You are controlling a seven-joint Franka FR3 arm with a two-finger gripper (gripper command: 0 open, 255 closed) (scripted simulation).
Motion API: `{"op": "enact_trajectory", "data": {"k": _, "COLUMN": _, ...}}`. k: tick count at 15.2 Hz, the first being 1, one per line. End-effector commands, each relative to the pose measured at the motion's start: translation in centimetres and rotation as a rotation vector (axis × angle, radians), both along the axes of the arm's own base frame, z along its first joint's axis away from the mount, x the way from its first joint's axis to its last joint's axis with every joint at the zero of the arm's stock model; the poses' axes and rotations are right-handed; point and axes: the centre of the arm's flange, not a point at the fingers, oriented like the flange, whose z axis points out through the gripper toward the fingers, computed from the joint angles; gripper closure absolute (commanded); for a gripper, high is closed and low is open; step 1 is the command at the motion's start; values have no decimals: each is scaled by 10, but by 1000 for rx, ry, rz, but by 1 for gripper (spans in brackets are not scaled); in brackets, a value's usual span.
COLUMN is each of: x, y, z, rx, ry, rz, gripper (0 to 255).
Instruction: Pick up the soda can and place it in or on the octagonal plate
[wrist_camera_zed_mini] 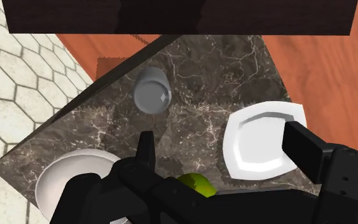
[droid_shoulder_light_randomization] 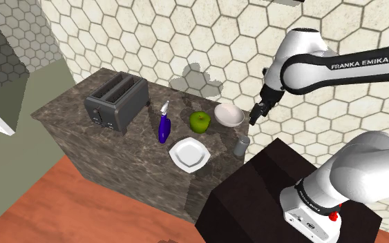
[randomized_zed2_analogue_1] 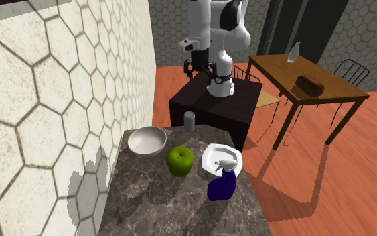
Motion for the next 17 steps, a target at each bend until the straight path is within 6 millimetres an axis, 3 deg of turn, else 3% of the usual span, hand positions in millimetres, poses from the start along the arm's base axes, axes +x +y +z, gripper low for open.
{"op": "enact_trajectory", "data": {"k": 1, "x": 2, "y": -6, "z": -28, "rx": -8, "ry": -9, "rz": 2, "gripper": 0}}
{"op": "enact_trajectory", "data": {"k": 13, "x": 21, "y": -39, "z": -179, "rx": -49, "ry": -36, "rz": 10, "gripper": 0}}
{"op": "enact_trajectory", "data": {"k": 17, "x": 21, "y": -39, "z": -200, "rx": -49, "ry": -36, "rz": 10, "gripper": 0}}
